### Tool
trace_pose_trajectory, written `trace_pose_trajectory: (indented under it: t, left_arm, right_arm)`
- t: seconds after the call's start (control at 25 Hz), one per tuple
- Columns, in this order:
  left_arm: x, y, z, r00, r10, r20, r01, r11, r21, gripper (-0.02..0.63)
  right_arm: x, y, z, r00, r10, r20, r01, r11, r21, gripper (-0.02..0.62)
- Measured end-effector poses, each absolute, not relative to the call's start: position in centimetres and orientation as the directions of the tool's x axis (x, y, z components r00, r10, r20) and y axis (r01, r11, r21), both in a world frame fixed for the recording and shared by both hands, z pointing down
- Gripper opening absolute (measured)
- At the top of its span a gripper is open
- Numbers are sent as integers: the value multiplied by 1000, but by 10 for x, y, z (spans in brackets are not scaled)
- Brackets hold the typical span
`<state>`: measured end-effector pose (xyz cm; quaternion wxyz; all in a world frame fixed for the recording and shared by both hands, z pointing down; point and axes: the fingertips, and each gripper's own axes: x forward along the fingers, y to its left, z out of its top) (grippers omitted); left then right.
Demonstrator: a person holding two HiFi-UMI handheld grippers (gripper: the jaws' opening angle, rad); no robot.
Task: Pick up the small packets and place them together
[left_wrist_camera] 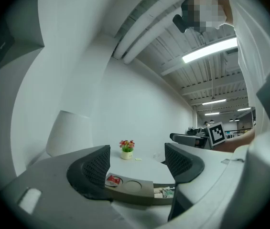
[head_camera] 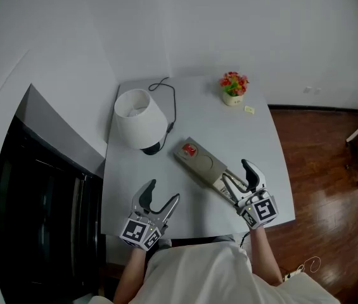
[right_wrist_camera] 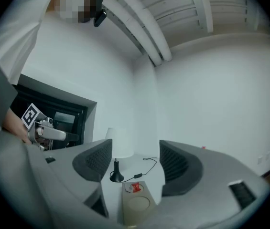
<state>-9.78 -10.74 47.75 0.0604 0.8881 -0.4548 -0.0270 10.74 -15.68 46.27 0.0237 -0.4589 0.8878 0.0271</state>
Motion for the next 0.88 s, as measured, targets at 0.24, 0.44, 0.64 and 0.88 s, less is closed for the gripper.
trace_pose_trajectory:
  t: [0.24, 0.44, 0.64, 0.88]
  left_arm:
    - [-90, -108, 475, 602, -798, -16, -788, -598, 148, 347]
    - [-84, -111, 485, 604, -796, 41, -794, -596, 123, 342]
    - [-75, -112, 490, 622, -780, 61, -781, -614, 117, 334]
    - [-60, -114, 503, 661, -745, 95, -750, -648, 134, 334]
  right_arm:
    - [108, -148, 477, -605, -797, -8, -796, 604, 35, 321]
    - [109, -145, 483, -610, -792, 11, -792, 610, 33, 321]
    - [115, -145, 484, -611, -791, 36, -789, 612, 52, 320]
    - [138, -138, 538, -682, -680, 269, -699, 714, 34, 281]
